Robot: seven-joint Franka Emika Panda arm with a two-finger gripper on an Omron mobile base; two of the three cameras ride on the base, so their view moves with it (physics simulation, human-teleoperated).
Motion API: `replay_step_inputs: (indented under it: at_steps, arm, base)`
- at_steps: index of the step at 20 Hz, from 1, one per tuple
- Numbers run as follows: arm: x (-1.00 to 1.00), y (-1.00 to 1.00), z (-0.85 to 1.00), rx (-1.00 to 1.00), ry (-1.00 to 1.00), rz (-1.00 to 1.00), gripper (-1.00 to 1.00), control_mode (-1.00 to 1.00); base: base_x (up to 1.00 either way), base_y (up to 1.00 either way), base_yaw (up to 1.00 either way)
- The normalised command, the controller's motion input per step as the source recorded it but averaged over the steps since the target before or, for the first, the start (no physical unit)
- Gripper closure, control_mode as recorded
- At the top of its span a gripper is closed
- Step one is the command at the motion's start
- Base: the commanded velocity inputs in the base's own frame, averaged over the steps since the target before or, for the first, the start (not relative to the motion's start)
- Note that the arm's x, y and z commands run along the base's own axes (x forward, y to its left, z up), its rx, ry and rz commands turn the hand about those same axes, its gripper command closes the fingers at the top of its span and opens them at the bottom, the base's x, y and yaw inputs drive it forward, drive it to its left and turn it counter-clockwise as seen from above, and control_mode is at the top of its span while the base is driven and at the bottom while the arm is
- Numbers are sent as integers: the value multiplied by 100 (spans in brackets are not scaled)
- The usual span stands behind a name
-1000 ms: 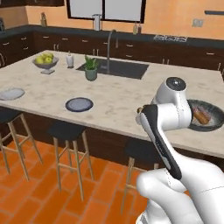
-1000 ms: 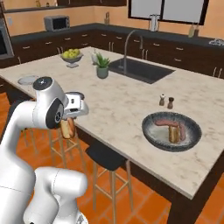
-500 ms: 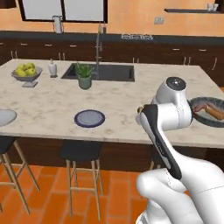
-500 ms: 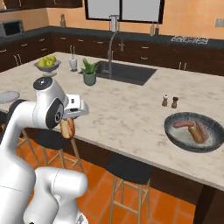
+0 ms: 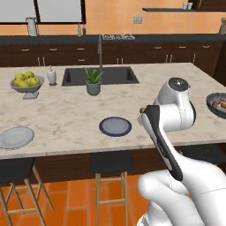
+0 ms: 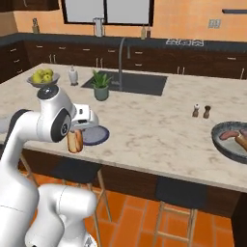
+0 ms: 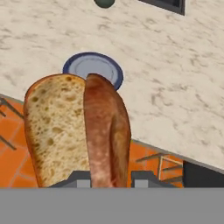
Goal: Place one bun and one sausage from the bowl on each plate.
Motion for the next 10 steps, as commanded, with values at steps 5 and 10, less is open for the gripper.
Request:
replay_step_inputs:
  at_steps: [5,10]
  arm:
    - [0,0,0,0,0,0,100,100]
    - [38,20,-23,0,0,-14,100,-100]
  base:
    - [78,13,-19]
    - [23,10,-9]
